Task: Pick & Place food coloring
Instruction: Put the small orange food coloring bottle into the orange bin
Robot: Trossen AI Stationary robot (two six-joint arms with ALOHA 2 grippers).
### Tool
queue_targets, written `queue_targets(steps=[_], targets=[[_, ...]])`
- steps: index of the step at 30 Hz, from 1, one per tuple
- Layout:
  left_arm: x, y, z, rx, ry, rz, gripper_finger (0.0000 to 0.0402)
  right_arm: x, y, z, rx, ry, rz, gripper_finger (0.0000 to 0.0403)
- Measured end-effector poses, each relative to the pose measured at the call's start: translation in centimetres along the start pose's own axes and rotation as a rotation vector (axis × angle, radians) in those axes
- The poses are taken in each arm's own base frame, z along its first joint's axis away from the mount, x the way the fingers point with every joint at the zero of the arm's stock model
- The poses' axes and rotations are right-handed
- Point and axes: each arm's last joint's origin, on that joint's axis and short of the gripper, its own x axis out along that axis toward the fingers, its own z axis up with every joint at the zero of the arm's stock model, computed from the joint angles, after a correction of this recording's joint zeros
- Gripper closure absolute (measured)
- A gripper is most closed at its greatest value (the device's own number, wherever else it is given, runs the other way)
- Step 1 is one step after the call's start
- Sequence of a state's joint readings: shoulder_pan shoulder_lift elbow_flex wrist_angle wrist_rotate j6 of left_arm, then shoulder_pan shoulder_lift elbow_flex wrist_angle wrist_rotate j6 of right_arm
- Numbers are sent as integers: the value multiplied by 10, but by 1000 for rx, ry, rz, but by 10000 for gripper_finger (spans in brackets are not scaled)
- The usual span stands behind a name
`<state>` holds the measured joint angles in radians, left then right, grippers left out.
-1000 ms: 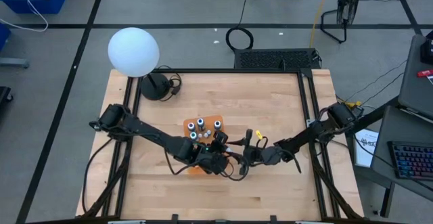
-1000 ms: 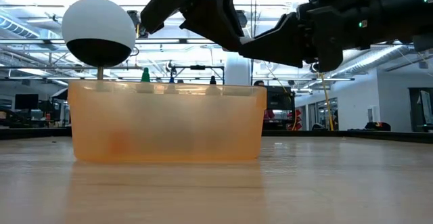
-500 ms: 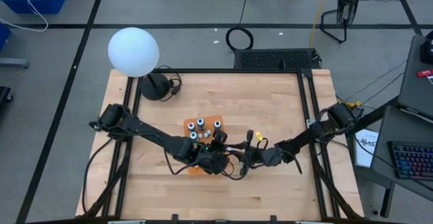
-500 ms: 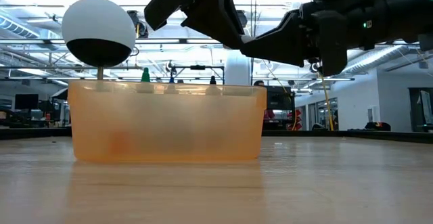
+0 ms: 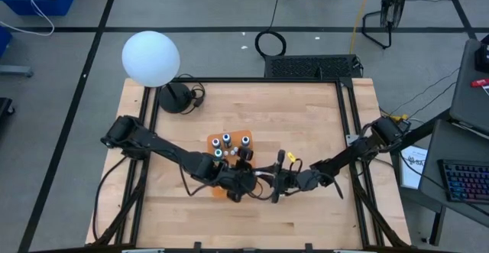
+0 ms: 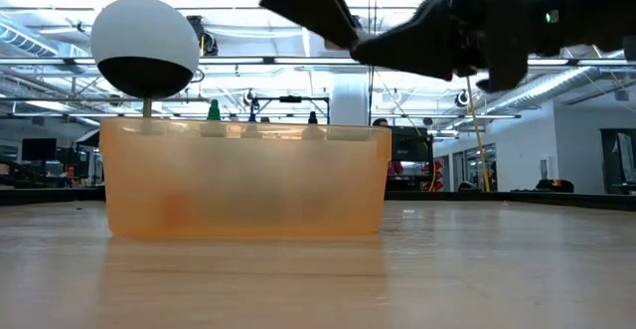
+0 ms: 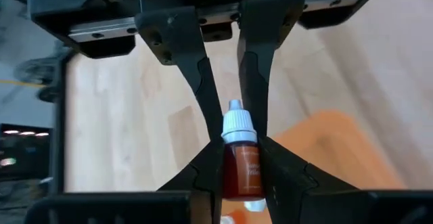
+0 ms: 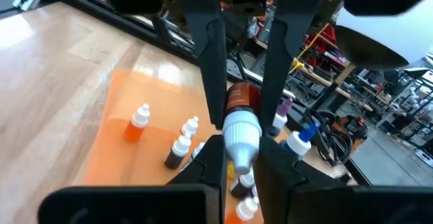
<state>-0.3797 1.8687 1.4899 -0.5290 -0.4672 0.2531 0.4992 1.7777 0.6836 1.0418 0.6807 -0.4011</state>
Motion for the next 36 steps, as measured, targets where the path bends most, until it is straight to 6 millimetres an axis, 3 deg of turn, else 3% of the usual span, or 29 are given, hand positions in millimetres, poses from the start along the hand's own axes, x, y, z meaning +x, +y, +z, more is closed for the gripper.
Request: queue_targets(steps=[7,10,13,19,27,30,36], targets=[[-32,13,2,-49,-79,-133,318,12,7,23,-46,46,13,365],[-45,16,3,-46,-109,-162,318,18,11,27,-107,104,45,401],[-56,17,5,-43,-148,-183,318,23,12,35,-130,132,57,398],[-62,14,-2,-28,-151,-189,318,24,12,37,-130,144,52,399],[-48,8,-14,-46,-125,-184,318,25,11,38,-132,139,42,400],[-45,10,-16,-50,-115,-177,318,25,11,38,-162,140,45,376],[-44,14,-17,-54,-103,-119,318,25,9,39,-165,155,-26,283]])
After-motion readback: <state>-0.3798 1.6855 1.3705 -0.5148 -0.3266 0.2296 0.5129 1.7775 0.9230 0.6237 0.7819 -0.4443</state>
